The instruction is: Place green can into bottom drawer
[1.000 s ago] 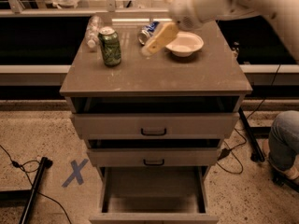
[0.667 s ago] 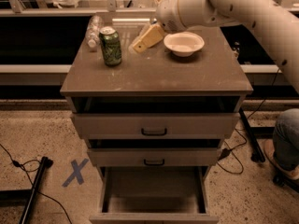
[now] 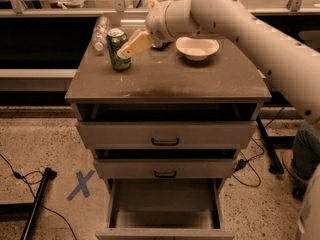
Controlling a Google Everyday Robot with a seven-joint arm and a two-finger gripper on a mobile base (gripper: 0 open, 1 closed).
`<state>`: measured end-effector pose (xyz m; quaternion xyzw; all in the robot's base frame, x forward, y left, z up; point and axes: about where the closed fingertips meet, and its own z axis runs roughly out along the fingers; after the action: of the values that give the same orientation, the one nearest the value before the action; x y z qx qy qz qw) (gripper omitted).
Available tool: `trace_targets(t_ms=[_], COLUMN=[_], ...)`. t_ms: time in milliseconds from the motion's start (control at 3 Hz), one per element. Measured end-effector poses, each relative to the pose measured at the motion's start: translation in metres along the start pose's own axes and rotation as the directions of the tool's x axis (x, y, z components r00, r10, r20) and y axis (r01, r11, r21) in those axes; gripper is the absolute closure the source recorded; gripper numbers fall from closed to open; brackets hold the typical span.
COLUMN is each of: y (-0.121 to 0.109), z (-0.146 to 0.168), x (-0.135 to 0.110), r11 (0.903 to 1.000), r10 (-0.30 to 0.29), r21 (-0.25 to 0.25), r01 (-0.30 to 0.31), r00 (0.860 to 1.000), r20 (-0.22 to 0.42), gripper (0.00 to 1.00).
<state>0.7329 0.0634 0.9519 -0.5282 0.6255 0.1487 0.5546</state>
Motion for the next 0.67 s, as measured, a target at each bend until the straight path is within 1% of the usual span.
trace_targets(t_ms=[333, 667], y=[0.005, 0.009], z=[0.025, 0.048], x=[0.012, 0.017], r11=[0.9977, 0.9917], r10=[0.067, 0.127], r21=[-0.006, -0.027], r01=[-0.067, -0.126], r00=[0.998, 0.992], r20=[0.006, 0.026], gripper=[0.0, 0.0])
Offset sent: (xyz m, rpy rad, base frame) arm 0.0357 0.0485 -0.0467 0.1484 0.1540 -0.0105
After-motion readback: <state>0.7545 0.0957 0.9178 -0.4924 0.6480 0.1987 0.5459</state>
